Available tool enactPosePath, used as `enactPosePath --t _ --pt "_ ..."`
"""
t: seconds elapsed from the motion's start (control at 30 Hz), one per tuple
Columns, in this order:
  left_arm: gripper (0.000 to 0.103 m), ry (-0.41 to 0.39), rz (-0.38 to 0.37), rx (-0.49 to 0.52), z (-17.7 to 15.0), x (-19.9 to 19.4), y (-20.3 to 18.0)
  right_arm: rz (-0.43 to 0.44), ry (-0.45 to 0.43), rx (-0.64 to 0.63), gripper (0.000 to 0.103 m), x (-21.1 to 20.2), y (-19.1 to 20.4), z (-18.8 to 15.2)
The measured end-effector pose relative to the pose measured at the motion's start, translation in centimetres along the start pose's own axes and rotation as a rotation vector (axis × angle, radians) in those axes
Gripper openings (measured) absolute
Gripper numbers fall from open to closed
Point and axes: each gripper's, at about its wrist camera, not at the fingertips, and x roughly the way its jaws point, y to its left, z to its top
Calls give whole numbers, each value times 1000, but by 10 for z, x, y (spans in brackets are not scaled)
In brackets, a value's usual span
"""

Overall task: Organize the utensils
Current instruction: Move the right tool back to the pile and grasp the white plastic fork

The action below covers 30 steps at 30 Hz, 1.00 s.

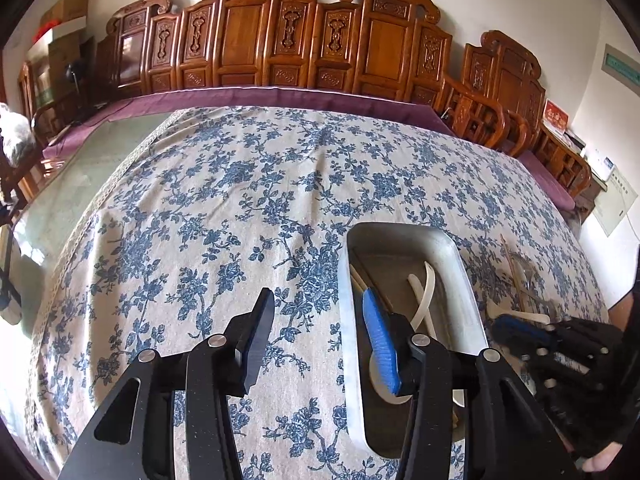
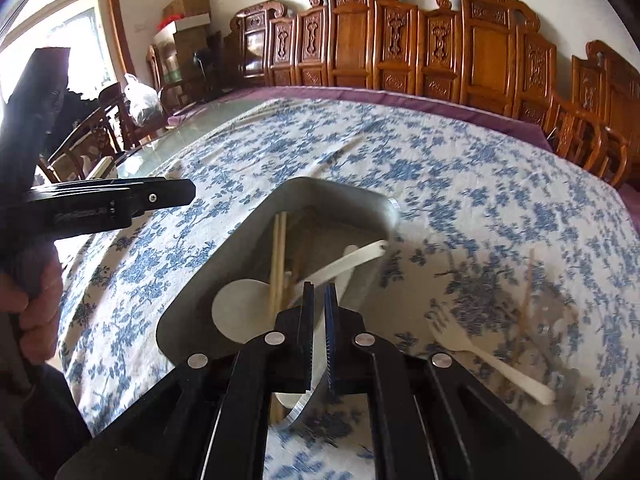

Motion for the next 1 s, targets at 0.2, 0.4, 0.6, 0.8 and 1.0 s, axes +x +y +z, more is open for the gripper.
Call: enactPosePath --t 0.2,0.4,0.6,0.8,1.0 --pt "64 -3 -16 21 -3 -1 -15 -66 -33 -12 7 -51 -46 -17" --pt "73 -8 -23 71 -8 -2 -40 -171 10 -34 9 -72 -95 -37" --pt "74 0 -52 97 -15 -2 -63 -229 94 -53 18 -64 -128 -56" --pt "74 12 -87 143 -24 -1 -89 -223 149 -82 26 -45 -135 -71" --pt "74 23 -105 170 -30 2 -105 -163 156 -117 27 -26 -120 -60"
